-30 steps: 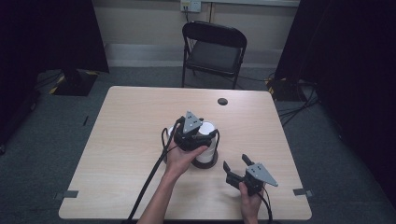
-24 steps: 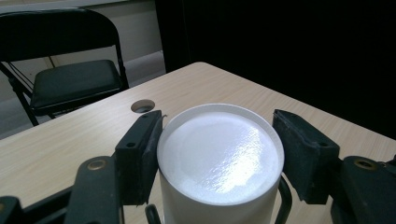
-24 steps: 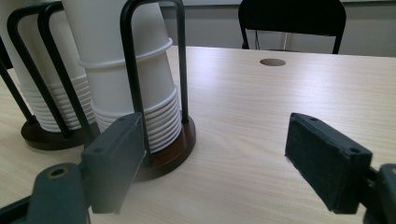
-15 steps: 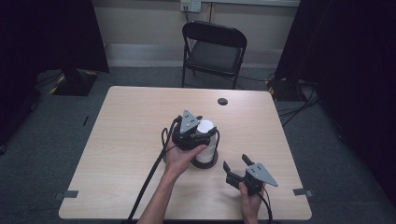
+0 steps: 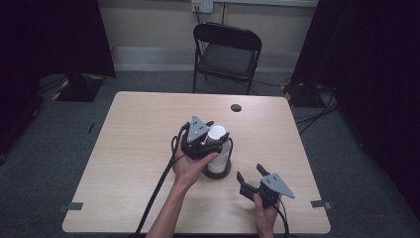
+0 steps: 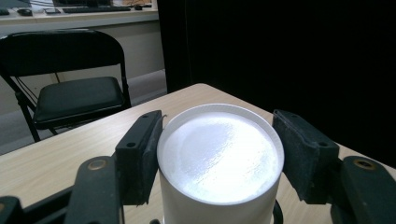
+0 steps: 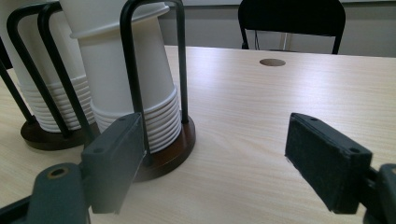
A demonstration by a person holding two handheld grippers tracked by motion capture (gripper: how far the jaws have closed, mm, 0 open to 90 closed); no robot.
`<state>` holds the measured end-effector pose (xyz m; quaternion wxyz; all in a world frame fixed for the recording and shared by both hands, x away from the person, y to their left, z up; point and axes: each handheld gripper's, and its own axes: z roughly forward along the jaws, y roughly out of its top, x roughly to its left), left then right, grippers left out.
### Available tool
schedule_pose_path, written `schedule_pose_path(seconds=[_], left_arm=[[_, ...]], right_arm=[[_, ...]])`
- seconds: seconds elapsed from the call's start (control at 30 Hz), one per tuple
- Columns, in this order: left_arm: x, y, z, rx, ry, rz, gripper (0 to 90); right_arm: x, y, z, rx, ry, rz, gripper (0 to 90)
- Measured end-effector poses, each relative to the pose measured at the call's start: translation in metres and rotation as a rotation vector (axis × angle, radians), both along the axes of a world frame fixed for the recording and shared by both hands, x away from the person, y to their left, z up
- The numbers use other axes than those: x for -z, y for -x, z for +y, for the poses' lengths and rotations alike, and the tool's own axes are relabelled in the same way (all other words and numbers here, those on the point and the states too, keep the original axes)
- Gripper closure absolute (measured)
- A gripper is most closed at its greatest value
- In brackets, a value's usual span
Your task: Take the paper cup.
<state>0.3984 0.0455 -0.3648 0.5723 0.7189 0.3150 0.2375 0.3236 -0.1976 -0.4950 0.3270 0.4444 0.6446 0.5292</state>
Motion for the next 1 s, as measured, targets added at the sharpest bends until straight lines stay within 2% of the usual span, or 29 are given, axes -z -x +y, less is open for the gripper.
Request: schedule_pose_path(seconds=[0.5, 0.8, 1.0], left_arm=[[-0.0026, 0.0015, 0.0032, 0.006, 0.019, -0.013, 35.7], [-0.0047, 0.0030, 0.0064, 0.000, 0.053, -0.014, 35.8], [-0.0076, 0.0058, 0.0093, -0.001, 0.078, -0.032, 35.7]], right_arm=[[-0.0001, 0.0000, 0.0005, 0.001, 0.000, 0.002, 19.4], [0.0000, -0.0003, 0.0006, 0.002, 0.003, 0.000, 19.4], [0.0000, -0.0004, 0.0006, 0.000, 0.002, -0.001, 19.4]])
